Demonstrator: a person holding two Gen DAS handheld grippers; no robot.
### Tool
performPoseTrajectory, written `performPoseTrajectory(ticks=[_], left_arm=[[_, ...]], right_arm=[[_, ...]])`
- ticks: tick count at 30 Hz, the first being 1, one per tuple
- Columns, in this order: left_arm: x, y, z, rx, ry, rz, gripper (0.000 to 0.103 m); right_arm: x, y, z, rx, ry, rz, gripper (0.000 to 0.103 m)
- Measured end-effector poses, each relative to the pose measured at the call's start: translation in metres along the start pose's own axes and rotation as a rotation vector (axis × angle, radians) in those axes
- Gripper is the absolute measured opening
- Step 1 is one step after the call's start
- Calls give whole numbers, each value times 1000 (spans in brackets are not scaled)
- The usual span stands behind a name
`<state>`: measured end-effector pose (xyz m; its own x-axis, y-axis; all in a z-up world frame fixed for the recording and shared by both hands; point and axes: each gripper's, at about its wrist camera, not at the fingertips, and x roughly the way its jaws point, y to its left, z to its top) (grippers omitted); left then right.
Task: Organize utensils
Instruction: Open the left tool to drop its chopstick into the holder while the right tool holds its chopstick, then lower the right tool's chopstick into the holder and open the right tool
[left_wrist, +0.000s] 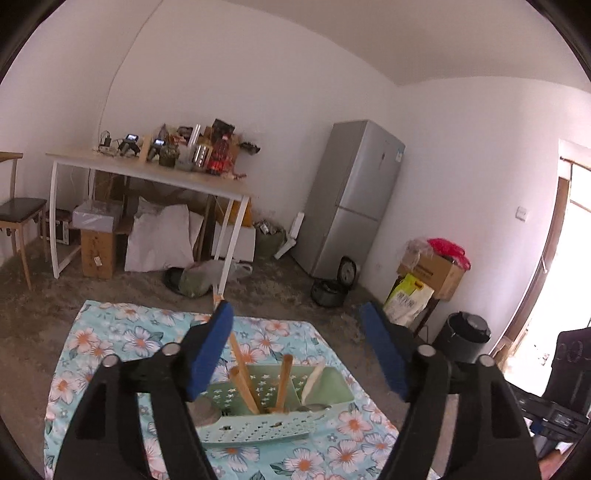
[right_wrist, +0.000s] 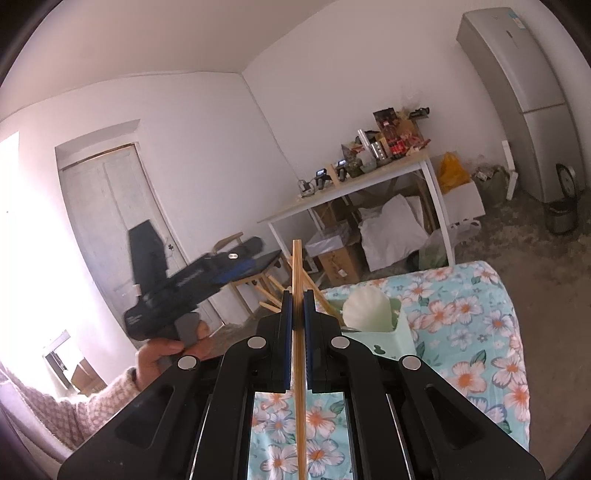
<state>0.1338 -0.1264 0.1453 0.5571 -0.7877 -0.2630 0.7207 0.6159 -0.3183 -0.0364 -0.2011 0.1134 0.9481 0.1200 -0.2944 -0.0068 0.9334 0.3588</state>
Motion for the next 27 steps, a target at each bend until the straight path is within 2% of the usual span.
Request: performPoseTrajectory(ticks=[4, 8, 13, 18, 22, 27], left_arm=[[-29, 5, -10, 2, 8, 1, 84], [-48, 13, -30, -8, 67, 9, 87], [-64, 26, -66, -20, 140, 79, 89], [-77, 41, -97, -47, 193, 148, 90], [-85, 46, -113, -70, 217, 175, 90], [-92, 46, -121, -51, 219, 194, 91]], right_arm=[[4, 9, 11, -39, -9, 0, 4], [12, 20, 33, -96, -42, 17, 4], [26, 33, 75, -168, -117, 36, 4], [54, 33, 115, -170, -178, 50, 4], [92, 19, 128, -157, -175, -5, 4], [127, 6, 121, -181, -158, -104, 4]])
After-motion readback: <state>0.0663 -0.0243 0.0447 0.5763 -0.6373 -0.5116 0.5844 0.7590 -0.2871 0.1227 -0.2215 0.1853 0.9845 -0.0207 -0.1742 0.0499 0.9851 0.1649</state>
